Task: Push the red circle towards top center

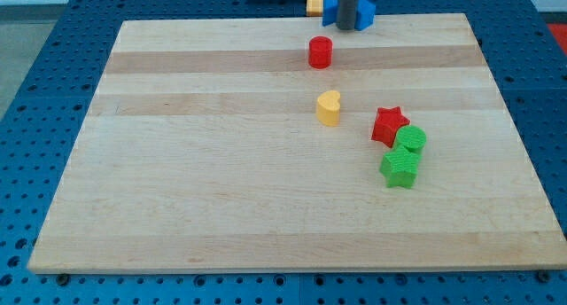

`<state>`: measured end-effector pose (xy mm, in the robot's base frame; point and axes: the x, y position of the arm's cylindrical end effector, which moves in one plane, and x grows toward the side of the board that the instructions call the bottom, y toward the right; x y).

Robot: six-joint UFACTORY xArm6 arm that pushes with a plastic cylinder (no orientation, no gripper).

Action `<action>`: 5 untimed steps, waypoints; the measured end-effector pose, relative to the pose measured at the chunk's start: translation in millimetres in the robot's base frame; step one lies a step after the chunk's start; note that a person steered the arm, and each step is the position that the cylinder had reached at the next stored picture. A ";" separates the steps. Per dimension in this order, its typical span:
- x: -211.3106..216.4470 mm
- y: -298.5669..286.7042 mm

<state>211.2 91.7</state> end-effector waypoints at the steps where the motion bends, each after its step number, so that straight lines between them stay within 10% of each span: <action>1: -0.1 22.4; 5: 149.1 -93.5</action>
<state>360.2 -1.8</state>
